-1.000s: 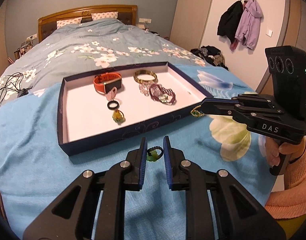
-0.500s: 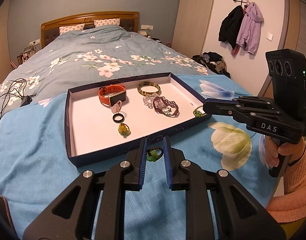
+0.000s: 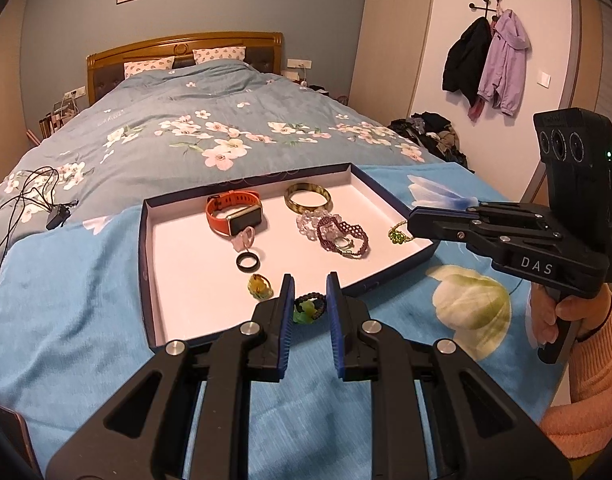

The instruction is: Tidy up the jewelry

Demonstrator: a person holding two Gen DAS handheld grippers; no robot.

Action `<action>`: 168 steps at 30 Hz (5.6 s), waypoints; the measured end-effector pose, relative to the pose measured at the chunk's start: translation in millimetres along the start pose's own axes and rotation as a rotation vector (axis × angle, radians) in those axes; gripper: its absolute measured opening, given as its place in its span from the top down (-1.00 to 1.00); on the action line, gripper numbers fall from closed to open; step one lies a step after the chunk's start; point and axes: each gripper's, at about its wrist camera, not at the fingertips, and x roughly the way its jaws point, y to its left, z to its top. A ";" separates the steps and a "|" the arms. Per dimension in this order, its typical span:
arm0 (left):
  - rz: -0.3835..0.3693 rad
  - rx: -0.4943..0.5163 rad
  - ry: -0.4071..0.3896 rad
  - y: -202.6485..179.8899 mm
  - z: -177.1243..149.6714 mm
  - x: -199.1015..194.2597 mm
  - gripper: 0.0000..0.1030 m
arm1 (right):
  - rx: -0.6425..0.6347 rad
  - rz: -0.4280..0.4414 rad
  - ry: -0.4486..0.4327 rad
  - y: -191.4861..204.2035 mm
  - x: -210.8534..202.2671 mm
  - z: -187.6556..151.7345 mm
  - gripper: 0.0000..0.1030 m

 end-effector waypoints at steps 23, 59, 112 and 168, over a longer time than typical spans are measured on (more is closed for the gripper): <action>0.041 -0.003 0.002 11.1 16.6 18.6 0.68 | 0.021 -0.020 0.007 -13.4 23.4 12.7 0.98; 0.063 -0.033 0.028 22.6 21.4 46.0 0.68 | 0.046 -0.039 0.030 -23.8 38.8 15.8 0.99; 0.085 -0.066 0.076 30.7 18.4 70.7 0.68 | 0.065 -0.054 0.066 -34.7 54.9 12.7 0.99; 0.157 -0.070 0.081 32.5 14.7 77.5 0.51 | 0.099 -0.105 0.131 -42.6 77.1 3.2 0.81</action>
